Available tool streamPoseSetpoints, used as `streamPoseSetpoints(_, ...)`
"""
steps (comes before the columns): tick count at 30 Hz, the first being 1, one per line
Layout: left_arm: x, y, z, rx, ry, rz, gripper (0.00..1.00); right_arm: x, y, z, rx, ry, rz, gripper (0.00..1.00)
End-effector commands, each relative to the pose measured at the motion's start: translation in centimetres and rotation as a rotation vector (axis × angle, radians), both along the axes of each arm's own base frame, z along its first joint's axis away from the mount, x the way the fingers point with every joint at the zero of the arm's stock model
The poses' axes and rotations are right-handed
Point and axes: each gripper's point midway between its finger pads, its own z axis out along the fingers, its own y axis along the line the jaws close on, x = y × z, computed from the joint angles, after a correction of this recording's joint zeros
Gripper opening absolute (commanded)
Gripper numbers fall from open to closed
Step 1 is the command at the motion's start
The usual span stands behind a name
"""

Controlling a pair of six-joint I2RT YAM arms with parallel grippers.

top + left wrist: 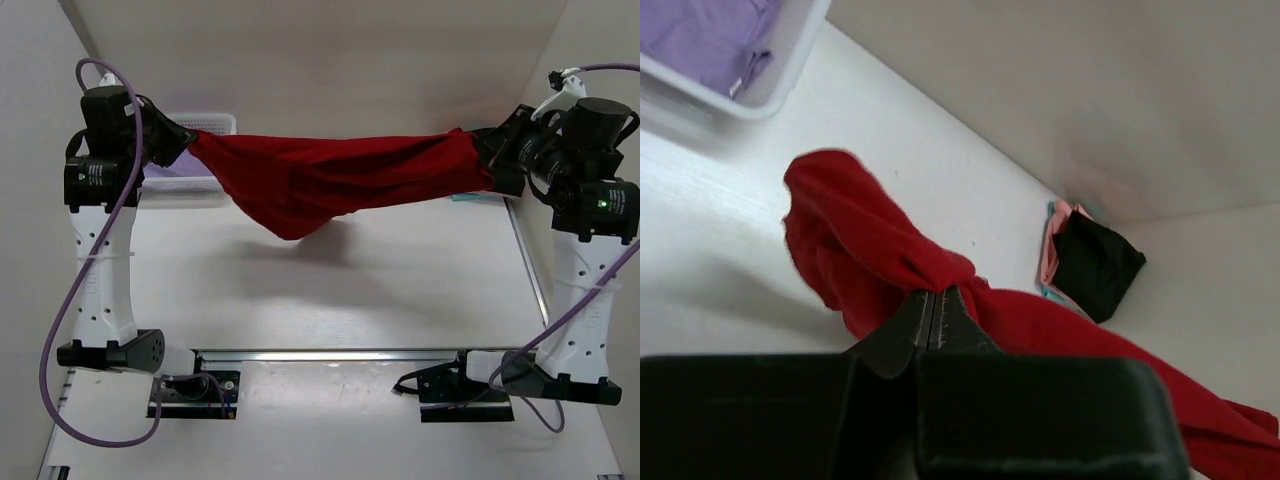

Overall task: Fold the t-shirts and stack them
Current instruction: Flatten out the tshirt

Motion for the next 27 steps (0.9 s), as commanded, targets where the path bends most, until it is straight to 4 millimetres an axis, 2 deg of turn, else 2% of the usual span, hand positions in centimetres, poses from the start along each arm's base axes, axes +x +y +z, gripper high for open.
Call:
streamPoseSetpoints(1,-3.1,-0.7,1.2,-0.078,0.011,-0.008,0.00,-2.9,0.3,1.7,-0.044,-0.048,0.014,0.00)
streamPoseSetpoints(2,-4.0,-0.9,1.9,-0.103,-0.017,-0.007,0.00,-3.1,0.1,1.5,-0.048,-0.043,-0.002,0.00)
streamPoseSetpoints(3,-4.3,-1.1,1.9,-0.117,-0.024,-0.004,0.00,-4.1,0.0,2.2,-0.054,-0.067,-0.018,0.00)
streamPoseSetpoints(5,-6.7,-1.8,3.6,-0.155,-0.090,-0.017,0.00,-5.5,-0.3,3.6,-0.072,-0.121,-0.047,0.00)
streamPoseSetpoints(6,-7.0,-1.9,3.7,-0.163,-0.096,-0.021,0.00,-6.1,-0.7,4.8,-0.084,-0.160,-0.080,0.00)
streamPoseSetpoints(10,-9.6,-2.9,6.7,-0.209,-0.165,-0.046,0.00,-8.6,-2.3,8.3,-0.105,-0.274,-0.177,0.00)
streamPoseSetpoints(12,-10.5,-3.1,7.9,-0.223,-0.196,-0.049,0.00,-8.5,-2.0,7.9,-0.115,-0.267,-0.159,0.00)
streamPoseSetpoints(15,-10.5,-3.6,8.4,-0.264,-0.237,-0.065,0.00,-7.6,-1.5,6.1,-0.102,-0.209,-0.126,0.00)
streamPoseSetpoints(17,-9.1,-4.3,6.8,-0.288,-0.199,-0.087,0.00,-6.0,-0.2,4.1,-0.050,-0.130,-0.033,0.00)
streamPoseSetpoints(18,-8.0,-4.9,6.1,-0.295,-0.182,-0.110,0.00,-4.9,0.0,2.4,-0.024,-0.071,-0.010,0.00)
streamPoseSetpoints(19,-7.4,-5.1,4.6,-0.301,-0.142,-0.113,0.00,-3.9,1.0,0.6,0.013,-0.014,0.054,0.00)
streamPoseSetpoints(20,-5.8,-5.5,2.7,-0.315,-0.103,-0.117,0.00,-2.6,1.9,-1.1,0.037,0.045,0.090,0.00)
streamPoseSetpoints(21,-4.6,-5.9,2.1,-0.331,-0.098,-0.130,0.00,-2.0,2.9,-2.7,0.039,0.097,0.120,0.00)
streamPoseSetpoints(22,-3.6,-6.2,0.4,-0.338,-0.058,-0.139,0.00,-0.5,2.6,-4.8,0.017,0.165,0.091,0.00)
streamPoseSetpoints(24,-0.2,-6.8,-2.6,-0.342,0.004,-0.149,0.00,1.7,3.7,-7.5,-0.005,0.249,0.122,0.00)
streamPoseSetpoints(25,1.6,-7.4,-3.2,-0.328,0.007,-0.171,0.00,2.5,3.6,-7.5,-0.021,0.241,0.109,0.00)
streamPoseSetpoints(26,2.4,-7.2,-1.9,-0.327,-0.021,-0.172,0.00,3.9,3.6,-8.3,-0.022,0.263,0.110,0.00)
streamPoseSetpoints(27,4.0,-7.6,-2.3,-0.315,-0.006,-0.187,0.00,5.0,3.5,-7.7,-0.032,0.243,0.105,0.00)
